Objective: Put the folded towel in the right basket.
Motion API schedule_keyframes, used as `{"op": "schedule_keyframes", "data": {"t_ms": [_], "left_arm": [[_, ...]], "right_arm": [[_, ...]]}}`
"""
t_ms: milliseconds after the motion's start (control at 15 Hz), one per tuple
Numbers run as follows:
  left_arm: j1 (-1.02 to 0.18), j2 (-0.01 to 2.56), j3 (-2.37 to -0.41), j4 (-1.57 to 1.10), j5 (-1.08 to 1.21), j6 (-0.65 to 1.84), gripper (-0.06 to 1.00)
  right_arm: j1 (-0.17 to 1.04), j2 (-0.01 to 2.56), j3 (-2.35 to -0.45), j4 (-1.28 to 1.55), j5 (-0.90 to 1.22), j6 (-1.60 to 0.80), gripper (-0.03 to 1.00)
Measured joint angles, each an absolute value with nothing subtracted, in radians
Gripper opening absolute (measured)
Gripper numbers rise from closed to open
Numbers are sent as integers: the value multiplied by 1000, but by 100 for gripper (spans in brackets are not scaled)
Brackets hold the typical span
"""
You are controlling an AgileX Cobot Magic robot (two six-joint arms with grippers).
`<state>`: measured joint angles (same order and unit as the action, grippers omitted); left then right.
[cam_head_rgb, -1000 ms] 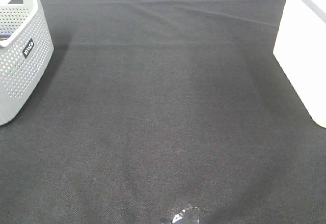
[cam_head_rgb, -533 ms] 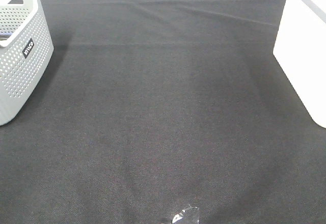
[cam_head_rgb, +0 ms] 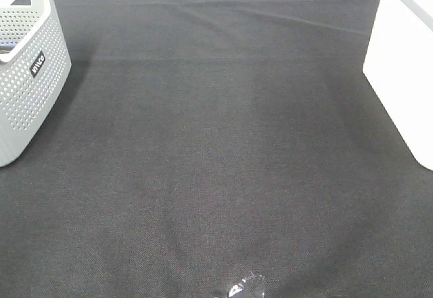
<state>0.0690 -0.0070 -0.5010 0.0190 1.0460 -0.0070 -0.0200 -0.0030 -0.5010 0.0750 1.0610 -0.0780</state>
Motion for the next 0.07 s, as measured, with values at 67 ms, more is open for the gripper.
{"op": "schedule_keyframes", "data": {"t_ms": [67], "left_arm": [[69, -7, -501, 19, 1046, -7, 99]], "right_arm": [[-20, -3, -501, 75, 1061, -78, 98]]}}
